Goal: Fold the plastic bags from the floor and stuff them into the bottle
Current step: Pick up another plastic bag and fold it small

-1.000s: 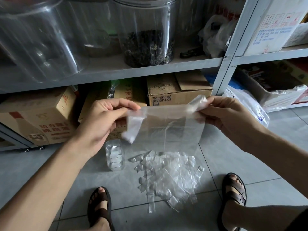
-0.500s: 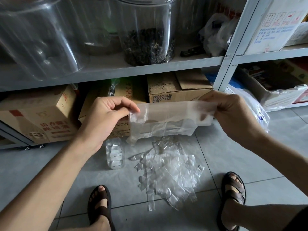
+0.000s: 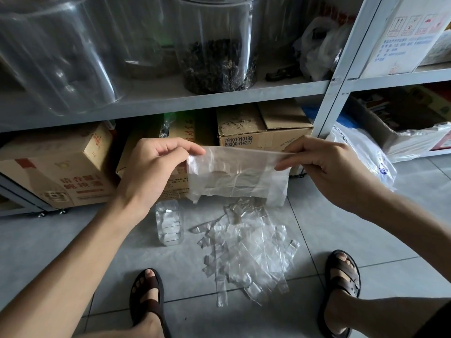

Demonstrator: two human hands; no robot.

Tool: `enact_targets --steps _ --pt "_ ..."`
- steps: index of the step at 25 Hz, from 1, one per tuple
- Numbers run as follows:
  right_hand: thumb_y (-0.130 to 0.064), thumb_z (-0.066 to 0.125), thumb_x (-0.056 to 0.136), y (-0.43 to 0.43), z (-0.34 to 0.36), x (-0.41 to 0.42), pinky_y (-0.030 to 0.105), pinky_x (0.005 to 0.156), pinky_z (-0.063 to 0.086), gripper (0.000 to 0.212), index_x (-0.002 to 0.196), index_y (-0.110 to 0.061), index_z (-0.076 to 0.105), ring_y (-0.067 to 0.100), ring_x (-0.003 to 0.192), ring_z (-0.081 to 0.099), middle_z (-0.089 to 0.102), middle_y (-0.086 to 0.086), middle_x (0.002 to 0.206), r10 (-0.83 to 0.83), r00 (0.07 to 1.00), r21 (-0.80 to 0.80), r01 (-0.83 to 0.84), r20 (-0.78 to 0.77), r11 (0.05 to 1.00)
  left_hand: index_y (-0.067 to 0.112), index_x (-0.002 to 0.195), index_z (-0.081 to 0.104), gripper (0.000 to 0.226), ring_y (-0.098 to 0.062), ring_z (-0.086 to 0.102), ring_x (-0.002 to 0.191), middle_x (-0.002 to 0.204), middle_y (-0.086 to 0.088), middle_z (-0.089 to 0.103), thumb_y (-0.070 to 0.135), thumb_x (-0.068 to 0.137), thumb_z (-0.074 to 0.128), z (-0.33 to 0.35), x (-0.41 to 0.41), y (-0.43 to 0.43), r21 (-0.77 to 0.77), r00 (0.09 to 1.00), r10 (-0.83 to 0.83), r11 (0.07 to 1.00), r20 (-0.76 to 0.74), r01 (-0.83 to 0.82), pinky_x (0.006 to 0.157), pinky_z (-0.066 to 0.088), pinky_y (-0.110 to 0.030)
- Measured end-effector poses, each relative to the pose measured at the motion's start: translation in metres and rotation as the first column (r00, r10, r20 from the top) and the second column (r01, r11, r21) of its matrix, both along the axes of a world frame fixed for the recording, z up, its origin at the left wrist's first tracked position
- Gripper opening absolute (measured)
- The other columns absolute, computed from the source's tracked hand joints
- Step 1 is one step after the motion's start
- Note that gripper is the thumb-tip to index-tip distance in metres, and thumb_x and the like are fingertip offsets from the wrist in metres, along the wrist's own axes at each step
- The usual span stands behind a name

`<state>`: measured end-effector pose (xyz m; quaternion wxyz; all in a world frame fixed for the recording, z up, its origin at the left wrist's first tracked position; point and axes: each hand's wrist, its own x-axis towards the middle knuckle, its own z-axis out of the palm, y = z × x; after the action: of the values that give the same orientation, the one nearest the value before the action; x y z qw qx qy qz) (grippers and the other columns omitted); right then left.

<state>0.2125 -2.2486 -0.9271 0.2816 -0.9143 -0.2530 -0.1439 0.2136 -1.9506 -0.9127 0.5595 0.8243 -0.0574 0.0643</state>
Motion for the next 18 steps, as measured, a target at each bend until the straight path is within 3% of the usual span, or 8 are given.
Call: enact_targets --steps 2,5,8,10,13,15,18 --pt "0.028 0.05 0.075 0.0 0.0 0.0 0.001 0.077 0.036 0.059 0.093 -0.019 0.08 -0.018 0.09 0.051 0.063 -0.01 0.101 -0.017 1.0 0.025 0.017 -0.024 1.0 0.028 0.083 0.081 0.025 -0.025 0.068 0.09 0.09 0.003 0.078 0.023 0.083 0.057 0.001 -0.001 0.0 -0.011 1.0 -0.007 1.0 0.013 0.008 0.09 0.051 -0.047" --pt "0.027 0.046 0.072 0.001 0.001 -0.001 0.006 0.076 0.039 0.061 0.092 -0.019 0.08 -0.002 0.089 0.056 0.063 -0.011 0.101 -0.044 0.998 0.057 0.047 -0.05 0.997 0.026 0.083 0.08 0.011 -0.021 0.071 0.084 0.085 0.003 0.078 0.02 0.085 0.071 0.001 -0.002 -0.003 0.026 0.998 -0.002 1.0 0.066 0.001 0.086 0.055 -0.039" --pt "0.026 0.045 0.069 -0.001 0.0 0.0 0.02 0.078 0.044 0.061 0.09 -0.02 0.08 0.011 0.09 0.059 0.065 -0.008 0.102 -0.044 0.997 0.074 0.049 -0.068 0.996 0.024 0.085 0.078 0.017 -0.017 0.073 0.08 0.082 0.005 0.077 0.007 0.081 0.079 -0.002 -0.001 -0.004 0.075 0.994 0.012 0.997 0.108 -0.02 0.082 0.059 -0.038" --pt "0.025 0.046 0.068 -0.001 0.001 0.001 0.02 0.079 0.043 0.059 0.088 -0.02 0.08 0.011 0.089 0.059 0.066 -0.008 0.102 -0.04 0.997 0.064 0.044 -0.066 0.997 0.026 0.084 0.077 0.023 -0.013 0.073 0.08 0.082 0.006 0.076 0.003 0.08 0.079 -0.004 0.0 -0.004 0.097 0.988 0.028 0.994 0.155 -0.043 0.08 0.059 -0.032" --pt "0.011 0.044 0.066 0.003 0.003 -0.002 0.007 0.077 0.041 0.046 0.077 -0.019 0.078 0.004 0.09 0.058 0.066 -0.009 0.102 -0.005 0.998 0.059 0.008 -0.061 0.998 0.03 0.084 0.076 0.027 -0.008 0.073 0.081 0.084 0.01 0.076 0.003 0.082 0.077 -0.003 -0.002 -0.006 0.142 0.973 0.02 0.988 0.228 -0.054 0.078 0.057 -0.024" --pt "0.002 0.046 0.067 0.008 0.004 -0.004 0.017 0.08 0.046 0.035 0.071 -0.021 0.071 0.004 0.094 0.062 0.068 -0.011 0.107 0.033 0.994 0.088 -0.024 -0.102 0.996 0.03 0.087 0.076 0.026 -0.008 0.072 0.083 0.087 0.011 0.076 0.003 0.083 0.076 -0.002 -0.005 -0.008 0.191 0.959 -0.012 0.981 0.284 -0.045 0.078 0.056 -0.02" --pt "0.0 0.062 0.077 0.02 0.002 -0.005 0.029 0.08 0.054 0.025 0.086 -0.023 0.059 0.004 0.098 0.066 0.069 -0.011 0.112 0.079 0.977 0.139 -0.052 -0.197 0.989 0.021 0.09 0.078 0.021 -0.008 0.072 0.086 0.09 0.009 0.075 0.002 0.084 0.075 -0.001 -0.009 -0.012 0.266 0.934 -0.088 0.964 0.345 -0.008 0.079 0.056 -0.018"
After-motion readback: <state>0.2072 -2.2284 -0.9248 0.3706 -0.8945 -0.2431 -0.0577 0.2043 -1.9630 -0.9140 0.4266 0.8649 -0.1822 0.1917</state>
